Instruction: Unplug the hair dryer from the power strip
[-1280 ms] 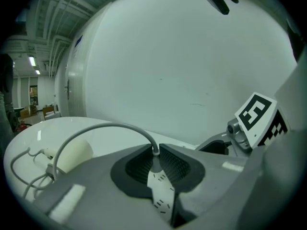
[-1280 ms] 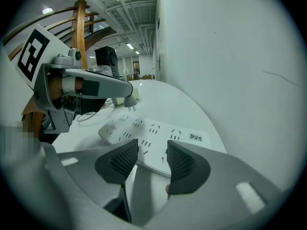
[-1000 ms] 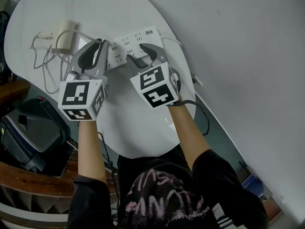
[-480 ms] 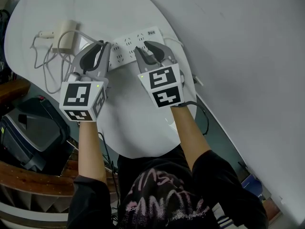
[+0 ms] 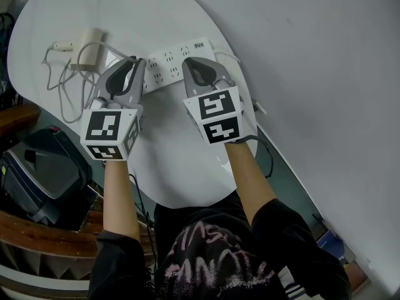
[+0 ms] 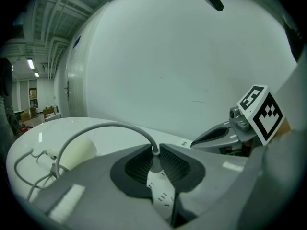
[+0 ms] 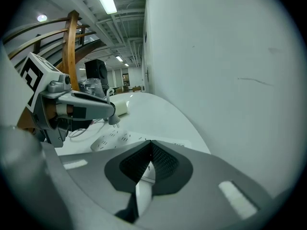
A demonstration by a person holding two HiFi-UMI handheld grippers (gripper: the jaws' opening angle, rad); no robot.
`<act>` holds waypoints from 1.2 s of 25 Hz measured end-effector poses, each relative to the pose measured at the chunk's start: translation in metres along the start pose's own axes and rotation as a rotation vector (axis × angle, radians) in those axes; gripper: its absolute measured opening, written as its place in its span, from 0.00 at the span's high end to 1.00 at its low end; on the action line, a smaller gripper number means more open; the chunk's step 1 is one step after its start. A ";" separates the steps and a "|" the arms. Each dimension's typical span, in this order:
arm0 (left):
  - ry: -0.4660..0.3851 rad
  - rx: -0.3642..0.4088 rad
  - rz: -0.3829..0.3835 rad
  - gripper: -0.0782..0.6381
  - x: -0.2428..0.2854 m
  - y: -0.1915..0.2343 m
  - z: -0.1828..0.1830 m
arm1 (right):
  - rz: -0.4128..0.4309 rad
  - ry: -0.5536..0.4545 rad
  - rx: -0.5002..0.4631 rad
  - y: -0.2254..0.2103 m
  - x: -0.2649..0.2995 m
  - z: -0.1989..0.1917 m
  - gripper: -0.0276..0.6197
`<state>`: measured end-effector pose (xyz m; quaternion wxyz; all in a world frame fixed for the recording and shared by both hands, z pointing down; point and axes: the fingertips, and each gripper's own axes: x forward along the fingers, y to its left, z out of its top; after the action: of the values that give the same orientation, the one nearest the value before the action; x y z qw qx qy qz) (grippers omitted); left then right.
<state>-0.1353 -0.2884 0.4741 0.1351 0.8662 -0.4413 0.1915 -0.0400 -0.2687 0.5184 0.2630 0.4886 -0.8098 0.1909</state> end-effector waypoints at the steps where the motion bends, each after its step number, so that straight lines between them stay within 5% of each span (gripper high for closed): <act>1: -0.002 -0.002 0.002 0.81 -0.001 0.001 0.000 | 0.002 -0.002 0.000 0.001 0.000 0.001 0.92; 30: -0.125 -0.052 0.161 0.81 -0.068 0.001 0.018 | -0.013 -0.140 -0.040 0.025 -0.055 0.038 0.93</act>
<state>-0.1687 -0.2470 0.4275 0.1140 0.8343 -0.5221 0.1358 -0.0502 -0.2406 0.4533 0.2166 0.5008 -0.8265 0.1385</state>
